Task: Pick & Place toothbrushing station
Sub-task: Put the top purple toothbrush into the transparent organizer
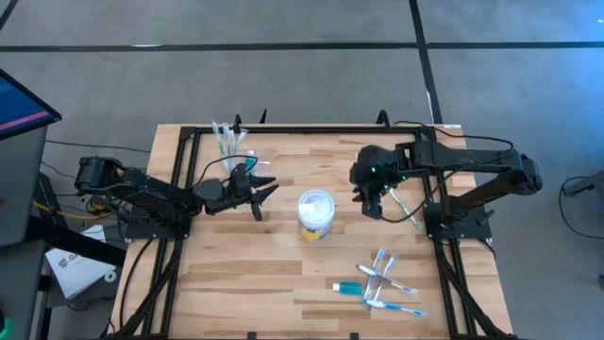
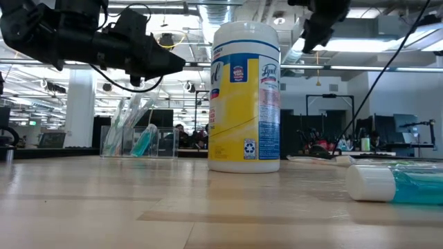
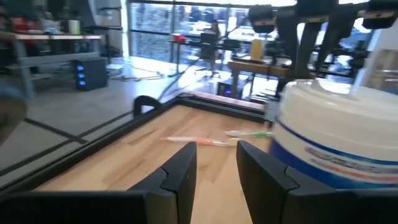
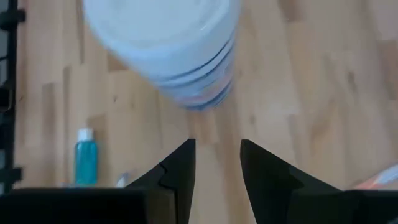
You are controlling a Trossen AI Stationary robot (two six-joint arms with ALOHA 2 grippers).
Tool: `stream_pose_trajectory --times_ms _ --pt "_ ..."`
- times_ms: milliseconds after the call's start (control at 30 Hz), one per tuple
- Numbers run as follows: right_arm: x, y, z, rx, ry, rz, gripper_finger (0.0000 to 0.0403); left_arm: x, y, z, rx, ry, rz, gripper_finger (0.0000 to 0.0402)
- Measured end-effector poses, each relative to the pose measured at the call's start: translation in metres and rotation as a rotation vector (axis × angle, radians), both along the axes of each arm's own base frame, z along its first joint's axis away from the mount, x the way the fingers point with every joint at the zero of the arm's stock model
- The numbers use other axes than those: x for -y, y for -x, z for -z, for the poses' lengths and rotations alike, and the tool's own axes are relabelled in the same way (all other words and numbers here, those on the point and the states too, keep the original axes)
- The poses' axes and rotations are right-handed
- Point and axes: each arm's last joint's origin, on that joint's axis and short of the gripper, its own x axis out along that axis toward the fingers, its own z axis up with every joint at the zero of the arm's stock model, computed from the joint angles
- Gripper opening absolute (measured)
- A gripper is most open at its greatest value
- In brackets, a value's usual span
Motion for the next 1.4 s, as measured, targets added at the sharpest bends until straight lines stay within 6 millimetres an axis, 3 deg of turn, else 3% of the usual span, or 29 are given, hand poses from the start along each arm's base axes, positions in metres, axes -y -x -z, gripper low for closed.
stream_pose_trajectory --times_ms 267,833,1233,1400 --pt "-0.037 0.010 0.005 -0.119 -0.048 0.007 0.0118 0.003 -0.001 0.000 0.001 0.000 0.062 0.0108" --pt "-0.117 0.019 0.015 -0.158 -0.095 0.007 0.0118 0.005 -0.001 0.000 0.003 0.008 0.113 0.0108" --pt "-0.174 0.016 0.063 -0.358 -0.032 0.035 0.0118 0.005 -0.001 -0.002 0.021 0.003 0.113 0.0108" --pt "-0.194 0.024 0.081 -0.451 0.019 0.066 0.0118 0.005 -0.001 -0.002 0.021 0.003 0.113 0.0108"
